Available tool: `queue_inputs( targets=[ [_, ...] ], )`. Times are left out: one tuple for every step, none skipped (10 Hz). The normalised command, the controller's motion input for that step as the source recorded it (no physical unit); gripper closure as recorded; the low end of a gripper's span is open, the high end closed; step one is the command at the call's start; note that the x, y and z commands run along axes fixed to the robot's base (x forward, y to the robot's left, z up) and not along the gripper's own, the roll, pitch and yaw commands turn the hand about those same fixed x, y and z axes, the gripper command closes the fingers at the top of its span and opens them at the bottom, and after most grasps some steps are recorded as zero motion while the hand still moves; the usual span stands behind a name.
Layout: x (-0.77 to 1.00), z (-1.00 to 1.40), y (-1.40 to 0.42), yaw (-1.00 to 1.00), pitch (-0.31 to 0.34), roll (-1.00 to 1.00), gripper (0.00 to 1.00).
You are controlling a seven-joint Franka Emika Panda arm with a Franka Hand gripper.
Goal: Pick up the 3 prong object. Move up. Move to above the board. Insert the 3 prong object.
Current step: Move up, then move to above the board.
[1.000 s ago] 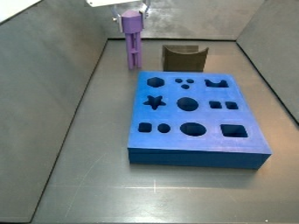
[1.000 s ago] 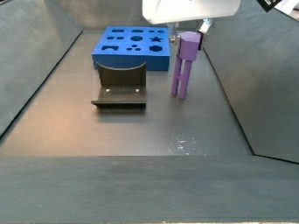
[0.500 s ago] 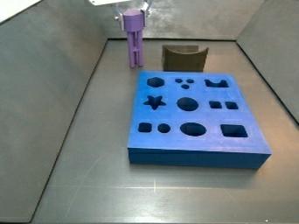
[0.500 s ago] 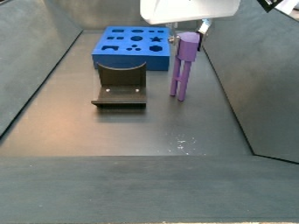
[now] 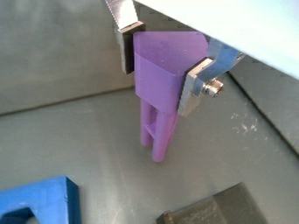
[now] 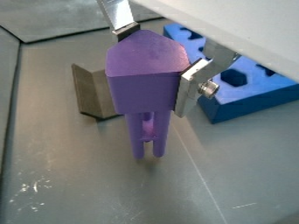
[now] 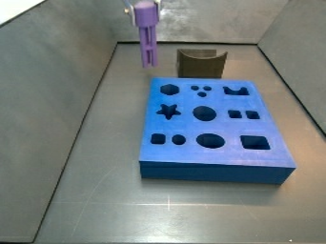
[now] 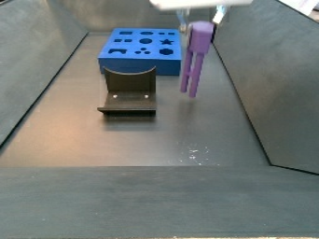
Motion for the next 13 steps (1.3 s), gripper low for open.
queue_inputs(
  targets=[
    [-0.04,0.44,0.02,-0.03,0.053,0.02,1.0],
    [-0.02,0.28,0.02,-0.03,0.056,0.02,1.0],
    [-0.16,1.0,0.47,-0.15,-0.222,0.12,1.0],
    [-0.17,1.0,0.48,-0.14,-0.2,0.11,1.0],
    [-0.18,1.0,0.39,-0.11,-0.161,0.07,1.0],
    [-0.16,1.0,0.31,-0.08,-0.113,0.07,1.0],
    [-0.12,0.89,0.23,-0.06,-0.051,0.07,1.0],
    [-0.06,0.66,0.14,-0.05,0.004,0.06,1.0],
    [-0.03,0.48,0.09,-0.04,0.035,0.05,1.0],
    [0.0,0.25,0.06,-0.04,0.069,0.04,1.0],
    [0.19,0.23,-1.0,-1.0,0.367,-0.06,1.0],
    [0.2,0.21,-1.0,-1.0,0.384,-0.06,1.0],
    [0.2,0.22,-1.0,-1.0,0.423,-0.06,1.0]
  ],
)
